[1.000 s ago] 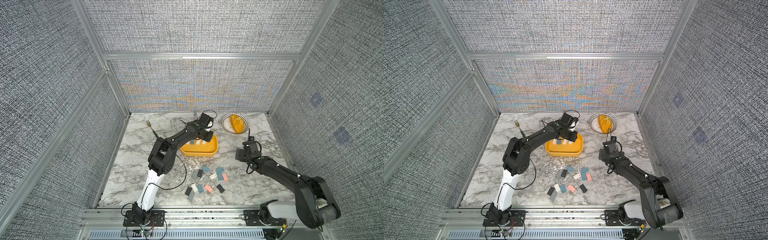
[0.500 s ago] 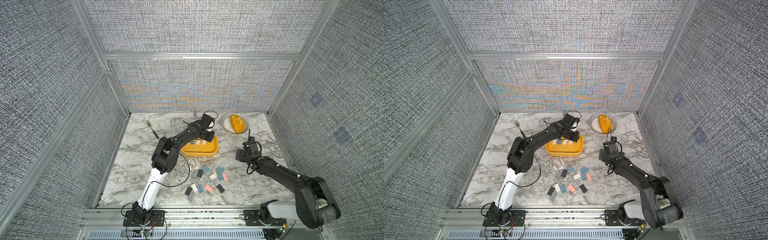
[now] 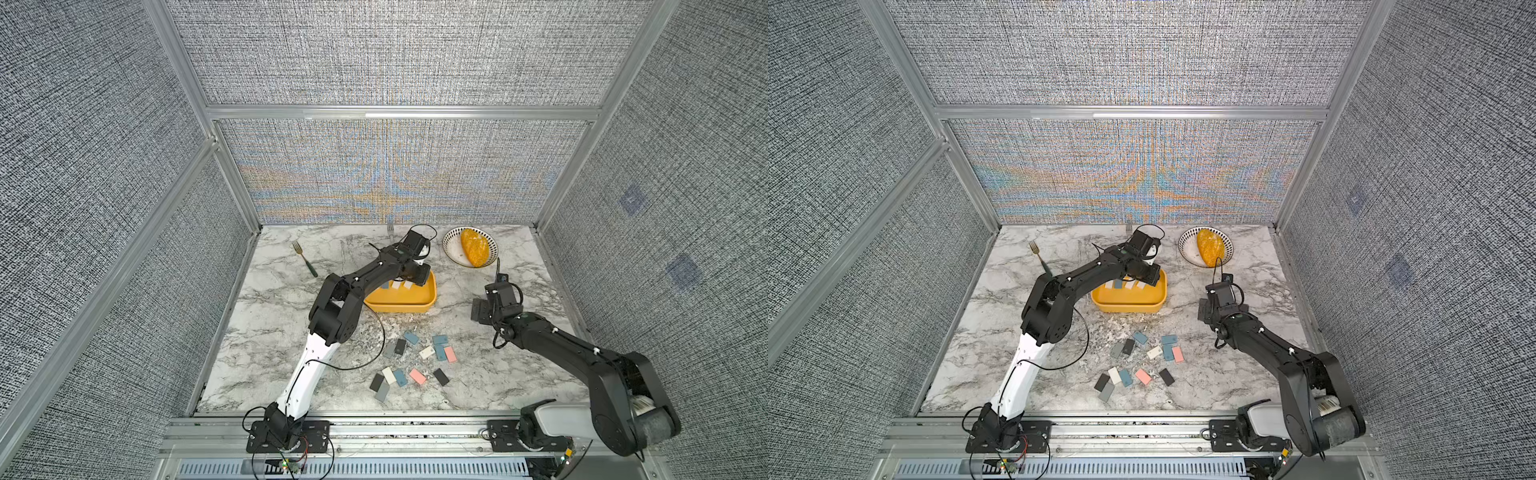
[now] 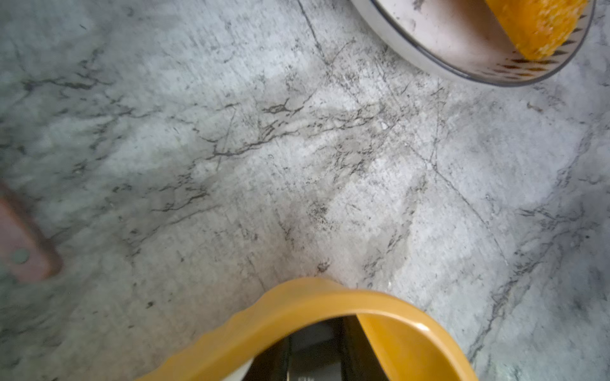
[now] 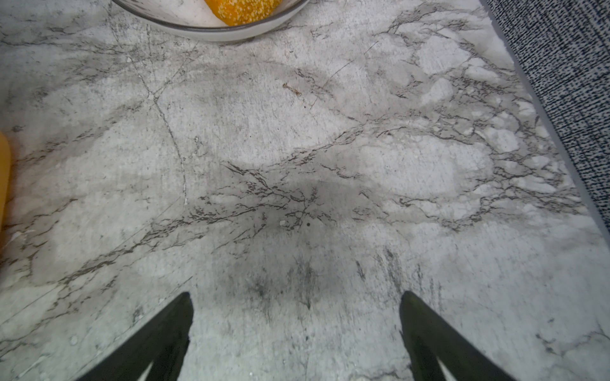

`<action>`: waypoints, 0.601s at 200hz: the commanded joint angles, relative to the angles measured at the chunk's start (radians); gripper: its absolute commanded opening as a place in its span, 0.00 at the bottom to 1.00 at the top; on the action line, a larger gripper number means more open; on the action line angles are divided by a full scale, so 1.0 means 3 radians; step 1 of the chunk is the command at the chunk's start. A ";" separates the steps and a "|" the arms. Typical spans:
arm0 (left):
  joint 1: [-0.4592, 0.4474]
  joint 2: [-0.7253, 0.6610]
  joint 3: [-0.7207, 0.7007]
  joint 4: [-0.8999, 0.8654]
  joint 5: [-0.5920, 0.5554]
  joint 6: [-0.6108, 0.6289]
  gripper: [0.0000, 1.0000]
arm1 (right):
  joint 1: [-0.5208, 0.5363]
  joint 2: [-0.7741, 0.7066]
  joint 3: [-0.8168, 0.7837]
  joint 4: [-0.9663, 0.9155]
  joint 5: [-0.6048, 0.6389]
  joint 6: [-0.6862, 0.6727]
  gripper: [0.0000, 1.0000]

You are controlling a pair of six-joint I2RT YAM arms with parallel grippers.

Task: Put the eraser in the storage box
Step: Place the eraser in the storage box.

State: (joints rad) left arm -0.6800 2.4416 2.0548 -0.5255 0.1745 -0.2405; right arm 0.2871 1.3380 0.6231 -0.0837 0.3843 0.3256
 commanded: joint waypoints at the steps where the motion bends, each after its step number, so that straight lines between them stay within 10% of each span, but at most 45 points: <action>1: 0.0000 0.0020 0.0023 0.0023 -0.0064 -0.0017 0.26 | -0.0001 0.0004 -0.0006 0.0036 -0.0003 0.0019 0.98; 120: -0.0003 0.0056 0.0023 0.0059 -0.0106 -0.0036 0.32 | 0.0000 -0.0015 -0.0024 0.0034 -0.0009 0.0020 0.98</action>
State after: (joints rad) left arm -0.6800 2.4569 2.0556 -0.5224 0.1516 -0.2478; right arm 0.2871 1.3384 0.6178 -0.0826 0.3840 0.3260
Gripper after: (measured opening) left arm 0.308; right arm 0.977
